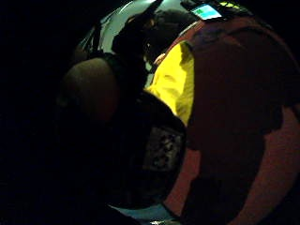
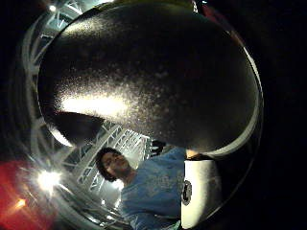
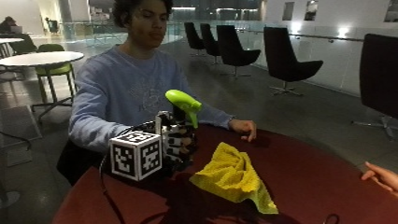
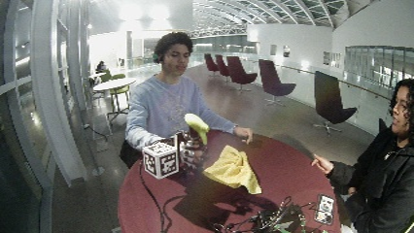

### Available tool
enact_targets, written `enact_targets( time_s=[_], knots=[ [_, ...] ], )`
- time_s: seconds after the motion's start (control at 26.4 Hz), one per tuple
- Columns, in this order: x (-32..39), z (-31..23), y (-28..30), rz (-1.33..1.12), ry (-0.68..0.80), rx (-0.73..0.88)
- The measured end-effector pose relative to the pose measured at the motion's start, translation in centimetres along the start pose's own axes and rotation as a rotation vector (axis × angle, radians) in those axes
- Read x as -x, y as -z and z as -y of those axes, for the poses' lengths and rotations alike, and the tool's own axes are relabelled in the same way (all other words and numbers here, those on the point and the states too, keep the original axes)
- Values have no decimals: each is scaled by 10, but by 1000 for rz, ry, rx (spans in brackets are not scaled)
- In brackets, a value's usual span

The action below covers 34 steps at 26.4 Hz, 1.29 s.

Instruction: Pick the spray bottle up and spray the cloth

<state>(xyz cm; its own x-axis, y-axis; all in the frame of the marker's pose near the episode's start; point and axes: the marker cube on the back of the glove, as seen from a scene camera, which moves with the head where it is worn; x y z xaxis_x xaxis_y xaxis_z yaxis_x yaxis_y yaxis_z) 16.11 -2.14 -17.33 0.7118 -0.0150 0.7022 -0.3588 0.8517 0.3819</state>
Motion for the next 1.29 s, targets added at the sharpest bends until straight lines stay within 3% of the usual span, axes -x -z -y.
enact_targets(
  time_s=[0.27,0.8,1.29],
  knots=[
    [7,-16,-25,57,-63,136],
    [12,-14,-53,-1,-384,308],
    [-4,-1,-69,-58,-513,346]
  ],
)
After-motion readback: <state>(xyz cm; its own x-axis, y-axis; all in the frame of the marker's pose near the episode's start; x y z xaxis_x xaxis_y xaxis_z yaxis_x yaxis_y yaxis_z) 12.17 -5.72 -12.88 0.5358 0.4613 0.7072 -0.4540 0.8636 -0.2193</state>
